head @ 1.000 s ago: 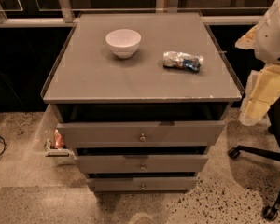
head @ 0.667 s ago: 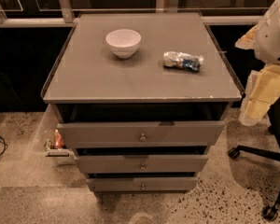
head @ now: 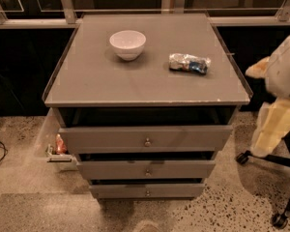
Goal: Open middle drawer
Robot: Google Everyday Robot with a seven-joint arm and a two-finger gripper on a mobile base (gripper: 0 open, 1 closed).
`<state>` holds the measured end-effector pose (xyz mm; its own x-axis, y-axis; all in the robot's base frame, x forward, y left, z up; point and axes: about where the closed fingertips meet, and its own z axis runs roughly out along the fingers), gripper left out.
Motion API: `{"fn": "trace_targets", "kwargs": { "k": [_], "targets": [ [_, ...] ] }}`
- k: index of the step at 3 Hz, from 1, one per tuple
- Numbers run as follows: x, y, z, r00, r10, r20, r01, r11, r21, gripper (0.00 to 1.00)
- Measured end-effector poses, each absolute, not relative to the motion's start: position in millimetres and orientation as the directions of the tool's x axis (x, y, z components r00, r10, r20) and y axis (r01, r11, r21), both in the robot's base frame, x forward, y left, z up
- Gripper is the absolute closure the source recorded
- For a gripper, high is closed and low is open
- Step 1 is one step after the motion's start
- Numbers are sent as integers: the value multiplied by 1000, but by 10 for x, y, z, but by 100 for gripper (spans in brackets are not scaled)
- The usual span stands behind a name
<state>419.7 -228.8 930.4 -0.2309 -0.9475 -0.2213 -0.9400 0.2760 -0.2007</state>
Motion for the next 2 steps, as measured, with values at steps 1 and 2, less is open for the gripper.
{"fn": "trace_targets", "kwargs": {
  "k": [1,2],
  "targets": [
    [4045,-2220,8670,-182,-961,-210,-958,221,-180,0],
    [3918,-2107,7930,-129,-969,-211,-976,161,-144,0]
  ]
}}
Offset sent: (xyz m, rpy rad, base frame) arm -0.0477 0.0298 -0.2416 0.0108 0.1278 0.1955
